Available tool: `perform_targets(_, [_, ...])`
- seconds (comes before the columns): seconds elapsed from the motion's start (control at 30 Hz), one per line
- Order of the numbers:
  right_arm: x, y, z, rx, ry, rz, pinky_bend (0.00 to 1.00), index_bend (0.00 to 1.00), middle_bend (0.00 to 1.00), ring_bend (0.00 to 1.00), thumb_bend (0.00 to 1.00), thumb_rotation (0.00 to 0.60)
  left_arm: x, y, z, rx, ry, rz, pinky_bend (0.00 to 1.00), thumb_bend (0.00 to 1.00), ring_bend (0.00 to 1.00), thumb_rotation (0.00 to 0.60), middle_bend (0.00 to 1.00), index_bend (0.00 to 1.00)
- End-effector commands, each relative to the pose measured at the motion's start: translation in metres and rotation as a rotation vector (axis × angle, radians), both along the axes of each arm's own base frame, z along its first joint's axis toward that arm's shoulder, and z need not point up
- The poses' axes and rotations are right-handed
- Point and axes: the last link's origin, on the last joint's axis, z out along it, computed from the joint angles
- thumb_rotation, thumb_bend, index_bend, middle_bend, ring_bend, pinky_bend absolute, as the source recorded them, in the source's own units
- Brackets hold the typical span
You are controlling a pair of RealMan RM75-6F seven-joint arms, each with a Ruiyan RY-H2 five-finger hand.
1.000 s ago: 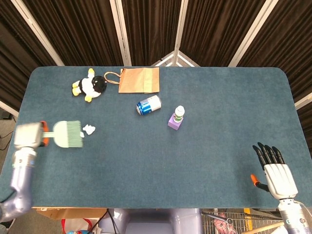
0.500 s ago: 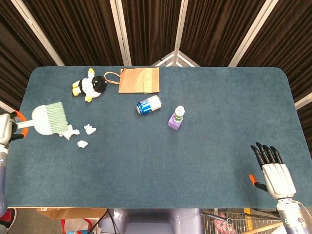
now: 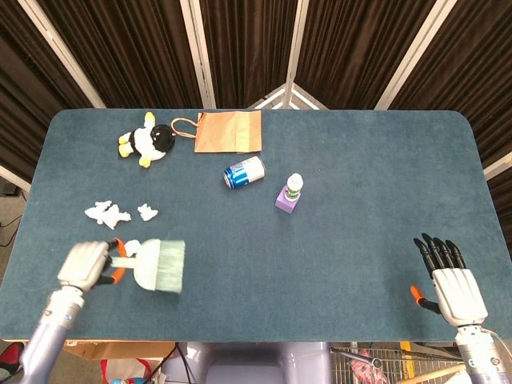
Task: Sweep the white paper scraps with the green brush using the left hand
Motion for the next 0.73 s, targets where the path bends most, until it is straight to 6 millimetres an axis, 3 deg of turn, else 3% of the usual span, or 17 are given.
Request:
perform_targets(0.03, [0.0, 0.0, 0.0, 0.001, -0.001, -0.003, 0.01, 0.0, 0.0, 0.0, 0.32, 0.6, -0.001, -0.013, -0.012, -0.026, 0.016, 0.0, 1.0, 0.39, 1.0, 0.6, 1.0, 0.56])
perform_targets(0.1, [-0.001, 0.0, 0.0, 0.002, -0.001, -0.004, 0.01, 0.0, 0.0, 0.0, 0.32, 0.6, -0.005, -0.016, -0.014, -0.026, 0.031, 0.004, 1.0, 0.23, 1.0, 0.6, 1.0, 0.51])
perform_targets(0.2, [0.0, 0.0, 0.0, 0.002, -0.001, -0.005, 0.01, 0.0, 0.0, 0.0, 0.32, 0.6, -0.012, -0.02, -0.011, -0.026, 0.054, 0.016, 1.0, 0.07, 1.0, 0.6, 1.0, 0.42])
perform_targets(0.37, [0.0, 0.0, 0.0, 0.002, 0.0, -0.005, 0.01, 0.0, 0.0, 0.0, 0.32, 0.6, -0.014, -0.022, 0.008, 0.022, 0.059, -0.001, 1.0, 0.0, 1.0, 0.6, 0.99, 0.31])
perform_targets(0.43, [0.0, 0.0, 0.0, 0.002, 0.0, -0.004, 0.01, 0.0, 0.0, 0.0, 0.32, 0.6, -0.015, -0.023, 0.019, 0.065, 0.044, -0.009, 0.97, 0.0, 0.95, 0.6, 0.92, 0.27])
perform_targets(0.5, [0.0, 0.0, 0.0, 0.002, 0.001, -0.002, 0.01, 0.0, 0.0, 0.0, 0.32, 0.6, -0.016, -0.025, 0.031, 0.114, 0.012, -0.02, 0.78, 0.0, 0.71, 0.6, 0.63, 0.14])
perform_targets(0.53, [0.0, 0.0, 0.0, 0.002, 0.001, -0.002, 0.01, 0.0, 0.0, 0.0, 0.32, 0.6, -0.018, -0.027, 0.037, 0.138, -0.001, -0.027, 0.7, 0.0, 0.63, 0.6, 0.54, 0.11])
perform_targets(0.6, [0.0, 0.0, 0.0, 0.002, 0.003, 0.0, 0.01, 0.0, 0.0, 0.0, 0.32, 0.6, -0.025, -0.034, 0.05, 0.189, -0.002, -0.055, 0.41, 0.0, 0.3, 0.6, 0.18, 0.01])
perform_targets(0.67, [0.0, 0.0, 0.0, 0.003, 0.009, 0.002, 0.01, 0.0, 0.0, 0.0, 0.32, 0.6, -0.036, -0.04, 0.063, 0.24, 0.04, -0.105, 0.22, 0.0, 0.09, 0.6, 0.03, 0.0])
perform_targets(0.73, [-0.001, 0.0, 0.0, 0.001, 0.014, 0.005, 0.01, 0.0, 0.0, 0.0, 0.32, 0.6, -0.046, -0.045, 0.074, 0.295, 0.09, -0.162, 0.1, 0.0, 0.01, 0.6, 0.0, 0.0])
